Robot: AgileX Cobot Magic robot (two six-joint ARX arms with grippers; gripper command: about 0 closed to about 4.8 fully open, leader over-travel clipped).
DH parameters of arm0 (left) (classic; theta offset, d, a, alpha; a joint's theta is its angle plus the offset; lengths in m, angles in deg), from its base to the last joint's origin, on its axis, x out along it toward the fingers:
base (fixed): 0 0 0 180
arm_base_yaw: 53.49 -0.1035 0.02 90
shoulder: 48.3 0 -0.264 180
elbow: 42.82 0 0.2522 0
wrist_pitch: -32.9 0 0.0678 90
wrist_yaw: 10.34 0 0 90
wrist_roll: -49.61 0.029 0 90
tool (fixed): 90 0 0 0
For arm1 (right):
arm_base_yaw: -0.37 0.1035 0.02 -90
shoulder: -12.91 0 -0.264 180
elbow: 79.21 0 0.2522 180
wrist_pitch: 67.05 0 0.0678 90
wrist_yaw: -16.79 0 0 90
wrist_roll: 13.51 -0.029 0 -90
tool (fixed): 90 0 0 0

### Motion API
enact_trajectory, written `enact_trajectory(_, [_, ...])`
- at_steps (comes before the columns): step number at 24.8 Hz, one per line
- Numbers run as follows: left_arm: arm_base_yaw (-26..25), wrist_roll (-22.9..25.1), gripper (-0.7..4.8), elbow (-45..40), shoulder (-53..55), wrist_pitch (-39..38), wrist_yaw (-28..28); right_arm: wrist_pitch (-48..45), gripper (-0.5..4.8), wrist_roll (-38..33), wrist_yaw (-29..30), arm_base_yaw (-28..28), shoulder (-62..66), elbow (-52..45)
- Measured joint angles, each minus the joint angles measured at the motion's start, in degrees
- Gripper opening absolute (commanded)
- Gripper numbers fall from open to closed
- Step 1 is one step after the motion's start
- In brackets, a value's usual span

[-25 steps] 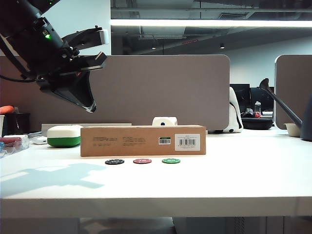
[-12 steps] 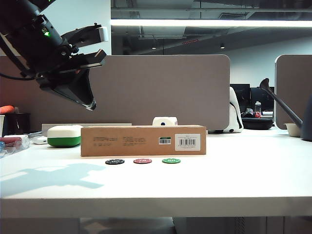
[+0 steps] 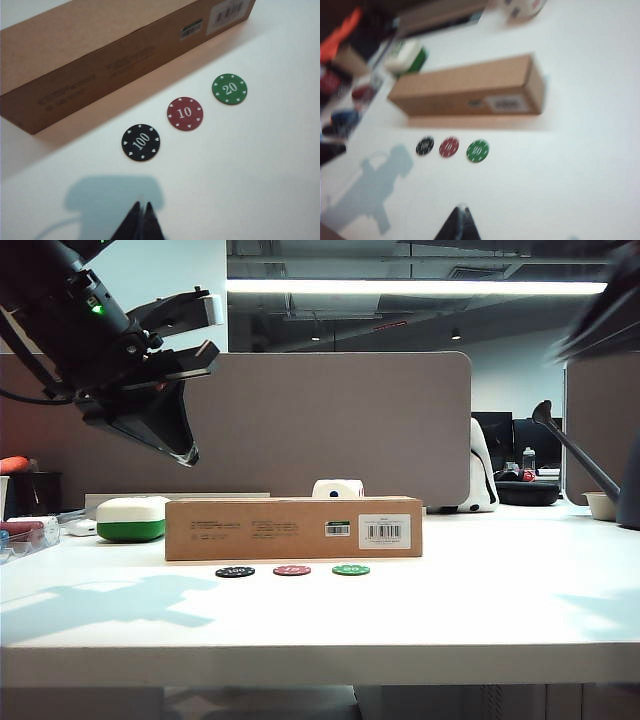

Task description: Push the chip with the lowest value in the row forward next to the rectangular box.

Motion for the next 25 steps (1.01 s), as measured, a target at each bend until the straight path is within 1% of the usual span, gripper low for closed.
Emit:
enact_trajectory(2, [-0.04, 0.00, -0.05, 0.00, 0.00, 0.07, -0.02, -0.50, -0.05, 2.69, -2.32, 4.52, 8.81, 3.80])
enact_trajectory(3, [-0.02, 0.00, -0.05, 0.00, 0.02, 0.02, -0.02, -0.31, -0.05, 4.26, -3.32, 7.61, 17.33, 7.45])
enact_trajectory(4, [-0.02, 0.00, -0.05, 0.00, 0.00, 0.04, 0.00, 0.50, -0.04, 4.79, -3.54, 10.21, 24.48, 10.95])
enact_trajectory(5, [-0.02, 0.00, -0.05, 0.00, 0.00, -0.11, -0.04, 0.87, -0.05, 4.94, -3.41, 11.54, 28.68, 13.60])
enact_trajectory(6, [-0.02, 0.00, -0.05, 0.00, 0.00, -0.11, -0.04, 0.98, -0.05, 5.11, -2.64, 13.79, 35.12, 18.14])
enact_trajectory(8, [0.00, 0.00, -0.05, 0.00, 0.00, -0.15, 0.00, 2.21, -0.05, 5.18, -1.53, 15.96, 41.13, 22.58])
enact_trajectory(11, [-0.04, 0.00, -0.05, 0.00, 0.00, -0.11, 0.00, 5.66, -0.05, 5.62, -1.36, 18.84, 47.80, 28.79])
enact_trajectory(12, [-0.02, 0.00, -0.05, 0.00, 0.00, -0.11, -0.07, 6.82, -0.05, 6.99, -1.46, 20.24, 51.63, 32.35])
enact_trajectory(17, [-0.02, 0.00, -0.05, 0.00, 0.00, -0.11, -0.04, 9.73, -0.05, 8.68, -5.77, 23.32, 56.63, 38.32])
enact_trajectory(19, [-0.02, 0.00, -0.05, 0.00, 0.00, -0.13, -0.04, 10.03, -0.05, 10.32, -6.45, 24.15, 57.86, 39.56])
enact_trajectory(22, [-0.02, 0.00, -0.05, 0.00, 0.00, -0.07, -0.02, 11.15, -0.05, 12.92, -9.55, 25.79, 60.39, 42.58])
enact_trajectory(25, [-0.02, 0.02, -0.05, 0.00, 0.00, -0.04, -0.04, 11.96, -0.05, 13.05, -11.10, 25.88, 61.48, 43.58])
